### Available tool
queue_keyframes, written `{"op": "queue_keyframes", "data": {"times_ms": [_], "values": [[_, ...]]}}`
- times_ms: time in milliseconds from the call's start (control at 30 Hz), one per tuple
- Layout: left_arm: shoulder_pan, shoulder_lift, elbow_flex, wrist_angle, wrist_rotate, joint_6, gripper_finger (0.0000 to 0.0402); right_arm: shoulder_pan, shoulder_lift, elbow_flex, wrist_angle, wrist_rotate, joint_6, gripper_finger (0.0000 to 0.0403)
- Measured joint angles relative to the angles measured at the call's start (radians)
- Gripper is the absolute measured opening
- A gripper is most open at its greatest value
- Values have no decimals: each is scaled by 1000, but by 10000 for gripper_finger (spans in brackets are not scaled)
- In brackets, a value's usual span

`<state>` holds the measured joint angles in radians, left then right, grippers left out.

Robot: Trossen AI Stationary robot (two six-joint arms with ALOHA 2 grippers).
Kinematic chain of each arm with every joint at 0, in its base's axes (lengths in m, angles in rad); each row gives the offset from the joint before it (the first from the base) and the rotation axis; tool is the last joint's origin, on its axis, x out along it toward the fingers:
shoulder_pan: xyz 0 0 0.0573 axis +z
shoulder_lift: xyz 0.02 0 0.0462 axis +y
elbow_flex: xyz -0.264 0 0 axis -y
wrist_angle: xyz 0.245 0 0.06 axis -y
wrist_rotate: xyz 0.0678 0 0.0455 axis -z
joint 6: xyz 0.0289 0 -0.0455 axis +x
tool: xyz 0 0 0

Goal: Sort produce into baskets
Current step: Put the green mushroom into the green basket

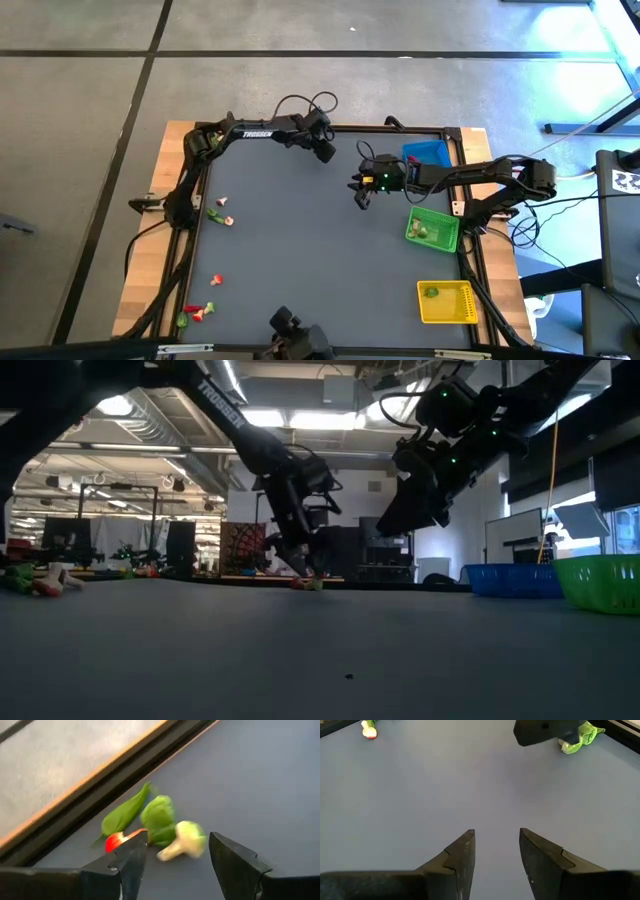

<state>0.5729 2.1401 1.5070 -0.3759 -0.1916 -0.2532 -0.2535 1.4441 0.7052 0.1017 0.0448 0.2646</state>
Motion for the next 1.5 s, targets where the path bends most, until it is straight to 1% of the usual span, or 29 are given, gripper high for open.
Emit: {"op": "queue_keyframes", "data": {"times_ms": [100,167,367,500,567,767,967,1067,1200,1300,1500], "values": [[11,13,0,10,13,0,201,0,0,0,0,0,0,154],[19,14,0,14,52,-2,197,0,0,0,0,0,-3,154],[19,14,-2,12,62,-2,187,0,0,0,1,1,-7,154],[19,14,-12,-19,101,-2,173,0,0,0,0,1,-7,154],[16,17,-12,-26,102,0,164,0,0,0,0,1,-7,154],[14,19,-12,-26,136,21,122,0,0,0,0,1,-8,154],[6,19,-12,-26,138,62,66,0,0,0,-21,0,-7,154],[-5,9,-12,-45,137,86,47,11,0,0,-27,-8,0,154],[-38,-39,-13,-63,139,116,42,49,-11,1,-29,-23,17,154],[-72,-87,-13,-64,139,140,49,84,-20,1,-31,-28,18,154],[-165,-208,-13,-85,156,193,55,164,-91,1,-38,-30,44,154]]}}
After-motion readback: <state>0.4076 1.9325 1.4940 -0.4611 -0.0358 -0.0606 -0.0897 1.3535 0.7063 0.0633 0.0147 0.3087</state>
